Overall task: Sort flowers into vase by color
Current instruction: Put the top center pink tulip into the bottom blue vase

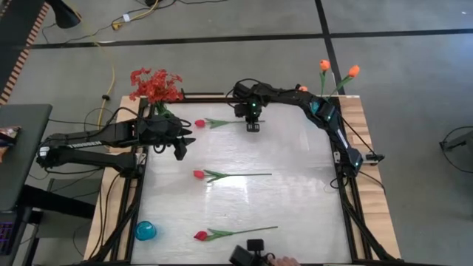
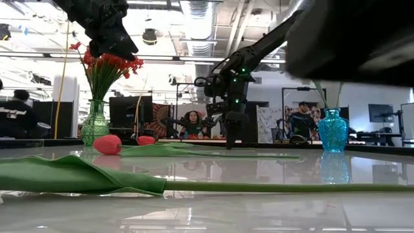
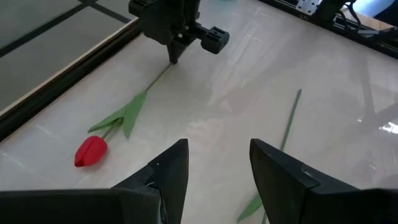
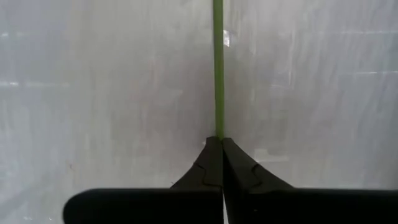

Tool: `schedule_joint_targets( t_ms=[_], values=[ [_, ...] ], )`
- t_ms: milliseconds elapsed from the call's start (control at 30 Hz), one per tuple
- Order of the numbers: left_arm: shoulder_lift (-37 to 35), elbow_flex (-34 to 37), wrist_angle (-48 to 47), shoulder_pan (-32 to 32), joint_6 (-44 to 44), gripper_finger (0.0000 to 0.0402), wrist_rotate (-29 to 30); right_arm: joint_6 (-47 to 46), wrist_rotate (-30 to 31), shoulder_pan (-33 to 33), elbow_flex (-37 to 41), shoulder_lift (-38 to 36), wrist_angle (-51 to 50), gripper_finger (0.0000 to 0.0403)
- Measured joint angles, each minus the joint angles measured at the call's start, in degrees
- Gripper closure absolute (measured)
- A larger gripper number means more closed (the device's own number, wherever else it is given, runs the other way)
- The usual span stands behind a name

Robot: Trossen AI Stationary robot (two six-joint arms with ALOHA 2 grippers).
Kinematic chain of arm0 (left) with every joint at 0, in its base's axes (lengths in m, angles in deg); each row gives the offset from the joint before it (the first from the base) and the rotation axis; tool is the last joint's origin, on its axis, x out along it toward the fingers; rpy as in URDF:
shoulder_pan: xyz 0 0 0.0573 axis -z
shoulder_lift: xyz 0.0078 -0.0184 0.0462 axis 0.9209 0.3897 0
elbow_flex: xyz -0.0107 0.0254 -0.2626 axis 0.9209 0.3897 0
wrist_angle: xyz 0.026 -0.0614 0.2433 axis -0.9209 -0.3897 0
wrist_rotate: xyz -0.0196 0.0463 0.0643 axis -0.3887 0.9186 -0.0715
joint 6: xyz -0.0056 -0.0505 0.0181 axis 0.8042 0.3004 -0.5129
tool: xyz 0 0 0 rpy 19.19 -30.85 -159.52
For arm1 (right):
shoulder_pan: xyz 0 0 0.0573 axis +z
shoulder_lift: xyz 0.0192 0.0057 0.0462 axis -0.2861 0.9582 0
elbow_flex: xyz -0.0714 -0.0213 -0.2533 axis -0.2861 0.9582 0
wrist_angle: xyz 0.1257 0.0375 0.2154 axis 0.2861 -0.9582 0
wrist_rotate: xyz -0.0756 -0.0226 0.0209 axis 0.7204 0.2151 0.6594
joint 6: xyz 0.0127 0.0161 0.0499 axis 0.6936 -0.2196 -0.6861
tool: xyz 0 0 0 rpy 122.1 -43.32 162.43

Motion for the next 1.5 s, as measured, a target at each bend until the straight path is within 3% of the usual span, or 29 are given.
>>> schedule_joint_targets(
  t_ms=[267,600,767,900,1167,1333,1500],
  values=[
    [-0.02,0.0,5.72,0.0,-2.59,0.0244,-3.9,0.07,-3.29,-0.14,0.48,-3.77,-7.58,0.0388],
    [-0.68,0.0,25.5,0.0,-8.0,0.0244,-10.57,-1.44,-12.95,-0.57,0.26,-16.14,-10.53,0.0388],
    [-4.24,0.02,36.8,0.0,-8.92,0.0244,-16.14,-4.21,-16.86,-1.27,0.22,-22.18,-10.01,0.0388],
    [-9.08,0.02,38.69,0.0,-10.38,0.0244,-19.5,-9.26,-19.43,-1.96,0.22,-26.45,-7.44,0.0388],
    [-12.53,0.0,34.61,0.0,-10.29,0.0244,-16.69,-21.73,-32.79,-2.03,0.2,-32.27,6.18,0.0386],
    [-8.16,0.0,35.54,0.0,-10.24,0.0244,-10.39,-29.44,-40.53,0.96,0.17,-33.06,17.94,0.0386],
    [-2.34,0.02,42.77,0.0,-12.64,0.0244,-7.34,-33.14,-42.6,5.43,0.17,-33.1,24.98,0.0386]
  ],
)
